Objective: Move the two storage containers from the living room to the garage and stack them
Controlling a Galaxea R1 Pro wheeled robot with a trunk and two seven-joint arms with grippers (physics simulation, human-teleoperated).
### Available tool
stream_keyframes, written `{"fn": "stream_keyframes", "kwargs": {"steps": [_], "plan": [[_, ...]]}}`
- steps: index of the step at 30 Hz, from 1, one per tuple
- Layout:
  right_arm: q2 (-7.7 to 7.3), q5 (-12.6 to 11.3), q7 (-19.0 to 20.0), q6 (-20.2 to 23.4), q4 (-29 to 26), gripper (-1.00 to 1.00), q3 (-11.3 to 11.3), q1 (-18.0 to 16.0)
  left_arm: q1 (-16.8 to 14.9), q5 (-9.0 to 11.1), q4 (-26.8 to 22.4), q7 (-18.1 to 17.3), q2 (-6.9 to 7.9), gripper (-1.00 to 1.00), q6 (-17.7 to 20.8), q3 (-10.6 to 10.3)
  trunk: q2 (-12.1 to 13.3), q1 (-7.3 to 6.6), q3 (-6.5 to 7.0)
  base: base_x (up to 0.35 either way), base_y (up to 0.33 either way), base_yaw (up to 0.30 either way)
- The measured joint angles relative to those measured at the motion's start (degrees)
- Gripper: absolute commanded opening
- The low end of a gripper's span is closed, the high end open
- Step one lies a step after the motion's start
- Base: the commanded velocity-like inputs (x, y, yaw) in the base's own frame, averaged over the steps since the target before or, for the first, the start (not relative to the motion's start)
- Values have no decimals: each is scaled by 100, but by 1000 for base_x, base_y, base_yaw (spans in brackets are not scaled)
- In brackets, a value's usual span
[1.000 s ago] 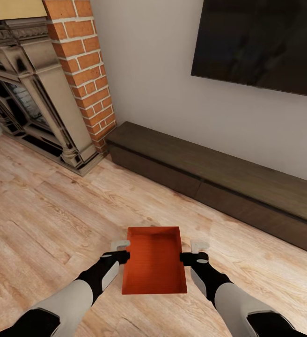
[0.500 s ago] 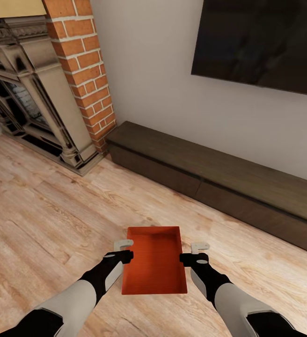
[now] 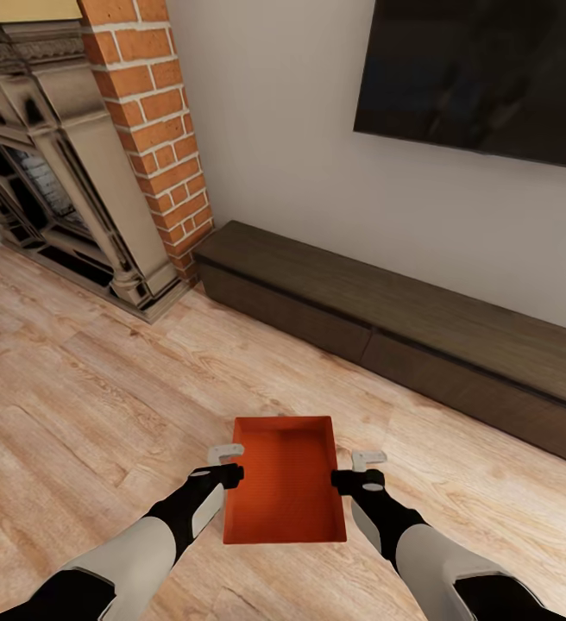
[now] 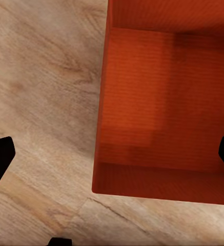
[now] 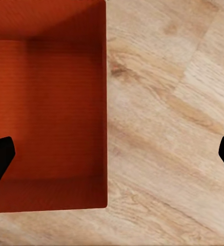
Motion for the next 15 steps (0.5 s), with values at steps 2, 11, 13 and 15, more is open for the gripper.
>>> {"fn": "stream_keyframes", "kwargs": {"steps": [2, 11, 13, 15], "plan": [[0, 4, 0, -101, 77, 100, 1, 1, 0, -3, 3, 0, 3, 100, 0, 0, -80, 44, -36, 0, 0, 0], [-5, 4, 1, -298, 186, 100, 2, 1, 0, -13, -17, 11, 30, 100, -7, 0, -441, 242, -198, 0, 0, 0], [-7, 3, 1, -299, 187, 100, 2, 1, 0, -19, -39, 15, 31, 100, -8, 0, -522, 286, -233, 0, 0, 0], [-8, 3, 1, -301, 187, 100, 2, 1, 0, -26, -64, 16, 31, 100, -8, -4, -602, 330, -269, 0, 0, 0]]}}
